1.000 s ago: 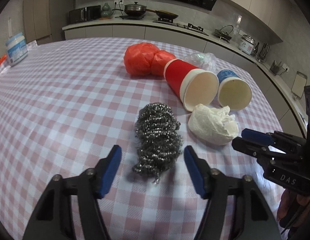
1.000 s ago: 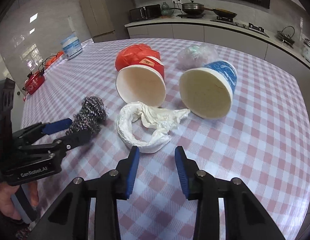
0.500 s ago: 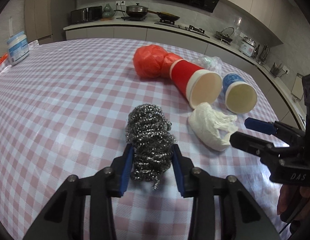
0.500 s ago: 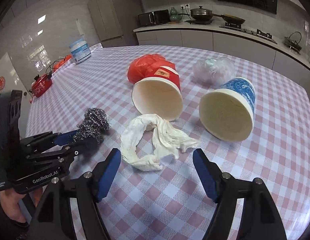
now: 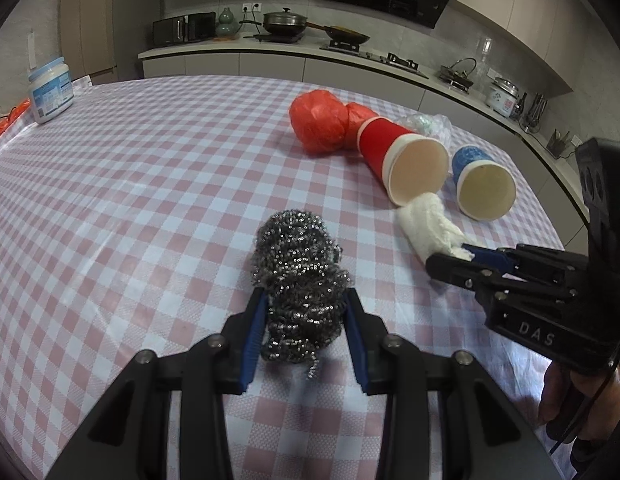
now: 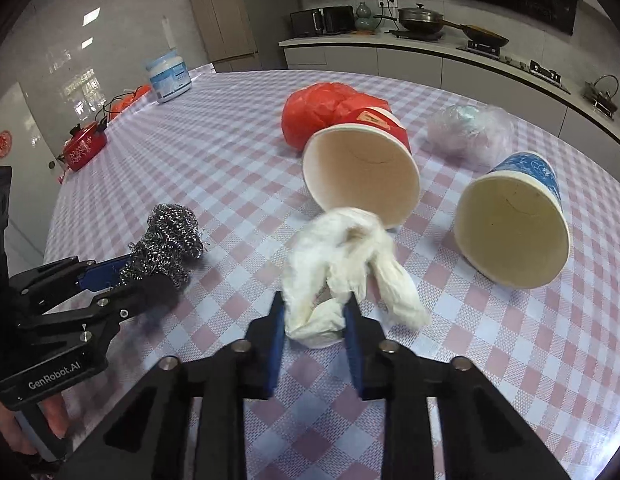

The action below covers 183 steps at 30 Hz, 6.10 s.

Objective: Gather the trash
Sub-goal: 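Grasp the white tissue with the right tool while the left tool grasps the steel wool, then carry the tissue and steel wool with both tools over the trash bin, then open both tools to drop the tissue and steel wool into the bin, then move both tools back over the table toward the paper cups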

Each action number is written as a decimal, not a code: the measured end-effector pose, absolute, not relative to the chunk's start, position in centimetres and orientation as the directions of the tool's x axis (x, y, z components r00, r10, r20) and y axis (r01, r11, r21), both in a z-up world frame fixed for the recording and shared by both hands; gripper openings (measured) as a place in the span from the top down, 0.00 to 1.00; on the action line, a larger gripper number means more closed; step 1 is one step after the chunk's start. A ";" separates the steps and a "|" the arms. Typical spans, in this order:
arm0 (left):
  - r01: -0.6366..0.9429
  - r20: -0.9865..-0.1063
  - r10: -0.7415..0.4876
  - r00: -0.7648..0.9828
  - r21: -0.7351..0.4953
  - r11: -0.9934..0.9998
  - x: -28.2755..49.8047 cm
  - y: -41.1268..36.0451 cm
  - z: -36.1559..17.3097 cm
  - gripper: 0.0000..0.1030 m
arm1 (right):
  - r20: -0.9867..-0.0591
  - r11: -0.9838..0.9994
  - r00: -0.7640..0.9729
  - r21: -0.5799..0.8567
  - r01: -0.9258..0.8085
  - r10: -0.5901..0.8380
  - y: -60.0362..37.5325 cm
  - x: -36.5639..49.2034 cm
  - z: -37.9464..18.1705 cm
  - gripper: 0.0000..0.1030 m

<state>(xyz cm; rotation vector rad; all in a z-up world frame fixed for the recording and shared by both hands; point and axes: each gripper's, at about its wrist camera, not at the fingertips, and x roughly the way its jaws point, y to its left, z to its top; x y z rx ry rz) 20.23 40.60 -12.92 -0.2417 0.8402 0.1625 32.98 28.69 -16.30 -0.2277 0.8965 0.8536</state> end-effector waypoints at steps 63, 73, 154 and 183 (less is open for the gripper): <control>0.216 -0.668 -0.209 0.714 -0.074 0.974 10.7 4.0 -5.6 0.63 | -0.656 0.946 0.699 0.073 -0.315 0.283 -17.4 14.5 -6.5 0.79; 0.306 -0.715 -0.282 0.640 -0.100 0.947 11.5 -6.0 -8.5 0.63 | -0.712 0.958 0.658 0.074 -0.276 0.244 -27.6 14.2 -9.9 0.79; 0.167 -0.739 -0.137 0.660 -0.034 0.985 13.3 -6.4 -9.7 0.00 | -0.777 0.995 0.630 -0.052 -0.090 0.017 -30.6 18.3 -14.9 0.00; -0.132 -0.689 0.044 0.724 -0.076 0.988 10.1 21.2 -7.2 0.00 | -0.752 0.963 0.635 0.002 -0.269 0.180 -4.6 19.7 -11.3 0.00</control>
